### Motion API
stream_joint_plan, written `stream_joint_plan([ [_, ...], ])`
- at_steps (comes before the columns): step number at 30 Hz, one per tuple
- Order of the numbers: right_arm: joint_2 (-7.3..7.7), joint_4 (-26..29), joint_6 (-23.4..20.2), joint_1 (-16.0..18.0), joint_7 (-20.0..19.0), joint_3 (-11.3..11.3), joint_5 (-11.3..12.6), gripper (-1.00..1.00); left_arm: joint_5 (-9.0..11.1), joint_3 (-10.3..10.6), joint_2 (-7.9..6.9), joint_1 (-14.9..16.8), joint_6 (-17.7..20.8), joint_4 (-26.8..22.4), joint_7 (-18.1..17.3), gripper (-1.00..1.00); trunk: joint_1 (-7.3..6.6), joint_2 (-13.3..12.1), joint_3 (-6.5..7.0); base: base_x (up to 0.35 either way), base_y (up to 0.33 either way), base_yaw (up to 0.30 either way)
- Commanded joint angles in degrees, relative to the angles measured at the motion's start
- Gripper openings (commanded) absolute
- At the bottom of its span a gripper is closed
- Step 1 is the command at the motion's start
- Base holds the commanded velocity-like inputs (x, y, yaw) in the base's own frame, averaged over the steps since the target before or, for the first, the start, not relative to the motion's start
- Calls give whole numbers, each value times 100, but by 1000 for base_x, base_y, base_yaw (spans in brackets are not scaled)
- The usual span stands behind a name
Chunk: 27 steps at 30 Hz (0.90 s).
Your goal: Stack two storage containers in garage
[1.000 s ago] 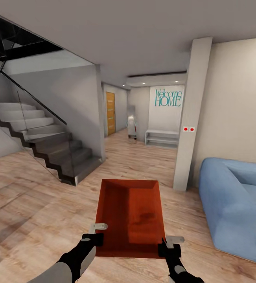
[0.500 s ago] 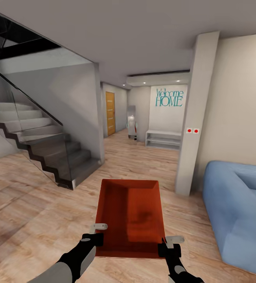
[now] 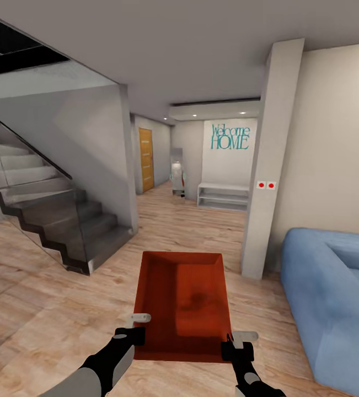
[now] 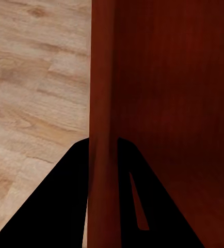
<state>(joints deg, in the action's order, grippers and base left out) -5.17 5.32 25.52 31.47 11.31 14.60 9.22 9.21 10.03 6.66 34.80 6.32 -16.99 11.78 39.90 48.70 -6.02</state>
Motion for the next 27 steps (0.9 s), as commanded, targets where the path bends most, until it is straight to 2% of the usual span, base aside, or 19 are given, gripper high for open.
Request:
stream_joint_plan([
  [1,-1,10,234,8,-15,-9,-6,-100,37,8,-7,0,36,3,64,-100,4,7,-9,322,0,-20],
  [27,6,12,233,8,-15,-10,1,-100,37,8,-7,0,36,3,62,-100,4,7,-9,322,0,-2],
])
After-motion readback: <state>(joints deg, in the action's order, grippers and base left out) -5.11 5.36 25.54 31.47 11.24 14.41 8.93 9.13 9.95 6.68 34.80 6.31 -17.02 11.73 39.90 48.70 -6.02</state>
